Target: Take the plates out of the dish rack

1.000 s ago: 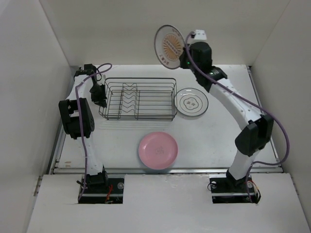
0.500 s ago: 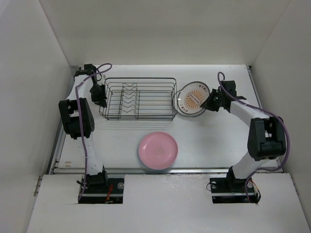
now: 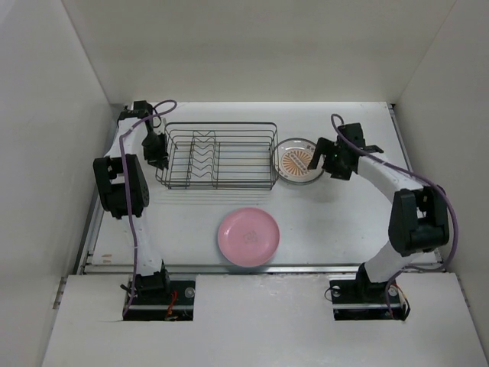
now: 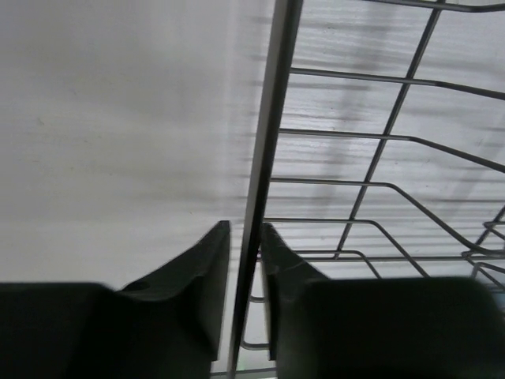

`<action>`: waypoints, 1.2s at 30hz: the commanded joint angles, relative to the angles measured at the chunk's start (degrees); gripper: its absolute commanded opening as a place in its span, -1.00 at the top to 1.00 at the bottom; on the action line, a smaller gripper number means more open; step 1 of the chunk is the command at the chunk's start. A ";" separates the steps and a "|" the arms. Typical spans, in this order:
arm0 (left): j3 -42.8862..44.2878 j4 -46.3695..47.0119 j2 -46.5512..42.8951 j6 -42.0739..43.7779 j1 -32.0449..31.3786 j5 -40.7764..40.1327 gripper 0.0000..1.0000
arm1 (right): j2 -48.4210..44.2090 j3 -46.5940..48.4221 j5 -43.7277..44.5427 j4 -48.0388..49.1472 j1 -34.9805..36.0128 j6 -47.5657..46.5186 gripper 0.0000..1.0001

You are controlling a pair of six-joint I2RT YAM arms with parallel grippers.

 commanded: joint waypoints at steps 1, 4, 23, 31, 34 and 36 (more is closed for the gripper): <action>2.41 -1.30 -0.64 -0.44 0.37 -3.33 0.54 | -9.87 4.00 8.29 -1.07 -0.12 -2.36 -1.00; 3.73 -2.00 -1.69 0.09 0.37 -3.32 0.39 | -18.12 5.14 20.48 -0.97 -0.12 -0.26 -1.00; 4.70 -5.87 -23.30 -6.33 9.87 -16.40 -0.18 | -45.14 4.89 81.43 -18.91 -0.65 17.86 -1.00; -3.47 -3.41 -31.22 -5.09 9.87 -20.55 -0.53 | -46.99 2.43 80.38 -18.38 -0.65 17.86 -1.00; -5.32 -3.41 -32.54 -4.57 9.87 -20.55 -0.53 | -46.99 2.42 79.85 -17.85 -0.65 17.86 -1.00; -5.32 -3.41 -33.15 -4.57 9.87 -20.55 -0.56 | -46.99 2.42 79.15 -16.54 -0.65 17.33 -1.00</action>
